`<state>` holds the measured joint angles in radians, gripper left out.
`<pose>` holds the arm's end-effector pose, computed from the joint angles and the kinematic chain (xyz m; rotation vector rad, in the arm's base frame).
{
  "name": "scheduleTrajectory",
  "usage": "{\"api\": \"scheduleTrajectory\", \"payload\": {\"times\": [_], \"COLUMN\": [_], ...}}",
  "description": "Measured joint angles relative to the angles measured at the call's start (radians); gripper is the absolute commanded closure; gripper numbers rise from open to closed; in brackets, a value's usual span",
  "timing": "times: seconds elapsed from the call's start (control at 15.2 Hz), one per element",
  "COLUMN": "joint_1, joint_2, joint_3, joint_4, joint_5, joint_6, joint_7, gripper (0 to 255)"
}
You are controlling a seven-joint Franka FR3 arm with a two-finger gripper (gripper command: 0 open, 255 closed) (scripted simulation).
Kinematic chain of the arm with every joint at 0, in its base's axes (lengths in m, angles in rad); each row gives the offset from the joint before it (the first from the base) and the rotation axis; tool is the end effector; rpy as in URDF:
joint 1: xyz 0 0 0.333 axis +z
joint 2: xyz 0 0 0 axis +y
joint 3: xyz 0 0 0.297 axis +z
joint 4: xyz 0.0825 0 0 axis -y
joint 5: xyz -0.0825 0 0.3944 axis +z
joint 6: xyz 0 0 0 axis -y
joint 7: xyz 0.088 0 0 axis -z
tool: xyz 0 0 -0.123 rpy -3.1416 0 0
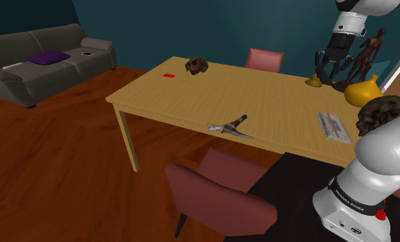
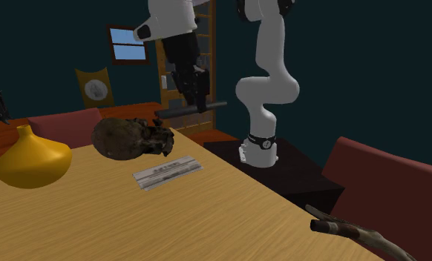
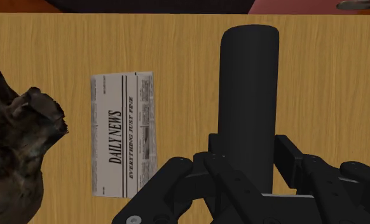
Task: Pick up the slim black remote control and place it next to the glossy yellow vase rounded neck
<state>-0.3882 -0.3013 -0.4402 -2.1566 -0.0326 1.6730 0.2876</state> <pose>0.3027 -0.3472 0.4588 -2.5613 1.5326 0.2657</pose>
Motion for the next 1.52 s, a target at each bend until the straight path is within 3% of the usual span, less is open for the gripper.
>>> {"api": "scheduleTrajectory", "payload": {"times": [0.53,0.92,1.25,1.52], "joint_1": [-0.049,-0.147,-0.292,-0.473], "joint_2": [0.283,0.534,0.769,1.002], "joint_3": [-0.131,-0.185,-0.187,-0.154], "joint_4": [0.289,0.551,0.861,1.237], "joint_5": [0.071,0.181,0.287,0.378], "joint_6": [-0.044,-0.108,-0.220,-0.363], "joint_7": [-0.222,-0.387,-0.492,-0.532], "gripper": [255,255,255,255]}}
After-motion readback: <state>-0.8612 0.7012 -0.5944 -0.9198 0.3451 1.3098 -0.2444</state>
